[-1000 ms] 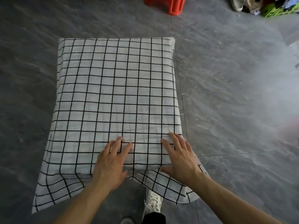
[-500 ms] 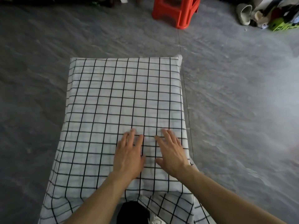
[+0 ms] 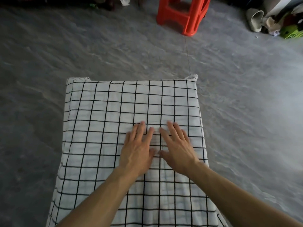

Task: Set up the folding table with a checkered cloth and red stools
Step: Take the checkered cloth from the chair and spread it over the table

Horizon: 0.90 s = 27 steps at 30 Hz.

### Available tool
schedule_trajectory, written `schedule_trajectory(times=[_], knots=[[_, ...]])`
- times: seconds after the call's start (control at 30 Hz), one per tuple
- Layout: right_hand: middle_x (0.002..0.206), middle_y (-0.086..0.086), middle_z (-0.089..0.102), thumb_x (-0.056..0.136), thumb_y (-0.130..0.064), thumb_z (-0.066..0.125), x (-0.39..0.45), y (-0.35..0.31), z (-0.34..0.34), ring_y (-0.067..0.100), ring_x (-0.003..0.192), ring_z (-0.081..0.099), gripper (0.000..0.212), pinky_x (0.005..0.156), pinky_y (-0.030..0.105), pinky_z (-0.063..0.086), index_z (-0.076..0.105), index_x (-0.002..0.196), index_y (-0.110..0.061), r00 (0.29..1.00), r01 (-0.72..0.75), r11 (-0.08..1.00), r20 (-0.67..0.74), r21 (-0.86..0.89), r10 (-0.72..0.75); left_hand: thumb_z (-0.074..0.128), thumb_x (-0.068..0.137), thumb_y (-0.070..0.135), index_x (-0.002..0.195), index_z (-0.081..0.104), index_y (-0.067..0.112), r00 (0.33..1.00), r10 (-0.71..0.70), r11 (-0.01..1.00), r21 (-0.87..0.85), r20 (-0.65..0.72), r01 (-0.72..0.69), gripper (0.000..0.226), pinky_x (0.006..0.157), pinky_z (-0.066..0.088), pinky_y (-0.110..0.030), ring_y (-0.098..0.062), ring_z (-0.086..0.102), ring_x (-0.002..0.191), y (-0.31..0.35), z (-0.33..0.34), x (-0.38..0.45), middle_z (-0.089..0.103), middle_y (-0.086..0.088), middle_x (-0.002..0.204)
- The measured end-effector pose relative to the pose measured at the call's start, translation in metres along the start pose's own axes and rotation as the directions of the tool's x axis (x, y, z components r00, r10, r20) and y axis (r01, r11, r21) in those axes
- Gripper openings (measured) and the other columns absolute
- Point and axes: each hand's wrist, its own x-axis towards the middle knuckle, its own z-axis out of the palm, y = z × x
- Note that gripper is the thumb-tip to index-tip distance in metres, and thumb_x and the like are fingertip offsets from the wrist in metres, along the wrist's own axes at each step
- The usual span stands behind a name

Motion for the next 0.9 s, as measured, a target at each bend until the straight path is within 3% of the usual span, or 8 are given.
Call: schedule_trajectory(times=[0.33, 0.6, 0.8, 0.9], knots=[[0.164, 0.01, -0.005, 0.097, -0.046, 0.048, 0.106, 0.001, -0.028, 0.026, 0.15, -0.013, 0.071, 0.123, 0.046, 0.002, 0.013, 0.155, -0.025, 0.993, -0.006, 1.0, -0.114, -0.006, 0.006, 0.048, 0.095, 0.044, 0.153, 0.02, 0.021, 0.994, 0.059, 0.998, 0.031, -0.088, -0.057, 0.069, 0.12, 0.015, -0.046, -0.028, 0.006, 0.149, -0.047, -0.034, 0.091, 0.008, -0.008, 0.162], [0.164, 0.007, 0.005, 0.099, -0.044, 0.044, 0.16, 0.005, -0.038, 0.024, 0.152, -0.004, 0.065, 0.123, 0.046, 0.005, 0.02, 0.154, -0.02, 0.969, -0.079, 0.996, -0.233, 0.045, 0.087, 0.037, 0.097, 0.048, 0.153, 0.015, 0.024, 0.992, 0.071, 0.996, 0.067, -0.105, -0.065, 0.065, 0.12, 0.013, -0.048, -0.025, 0.002, 0.149, -0.068, -0.049, 0.133, 0.005, -0.005, 0.163], [0.164, 0.005, -0.012, 0.102, -0.049, 0.024, 0.162, 0.003, -0.022, 0.019, 0.149, -0.019, 0.066, 0.123, 0.046, -0.002, -0.001, 0.157, -0.022, 0.959, -0.146, 0.989, -0.252, -0.035, 0.133, 0.042, 0.093, 0.055, 0.153, 0.015, 0.026, 0.991, 0.072, 0.997, 0.047, -0.112, -0.067, 0.072, 0.119, 0.018, -0.049, -0.023, 0.004, 0.149, -0.07, -0.049, 0.133, 0.007, -0.003, 0.163], [0.164, 0.005, -0.013, 0.101, -0.049, 0.021, 0.162, 0.003, -0.022, 0.019, 0.149, -0.02, 0.066, 0.123, 0.047, -0.002, -0.002, 0.157, -0.021, 0.958, -0.155, 0.986, -0.254, -0.058, 0.136, 0.048, 0.084, 0.069, 0.154, 0.007, 0.025, 0.995, 0.036, 0.998, 0.058, -0.094, -0.031, 0.093, 0.12, 0.013, -0.046, -0.023, 0.0, 0.15, -0.075, -0.061, 0.142, 0.002, -0.004, 0.163]])
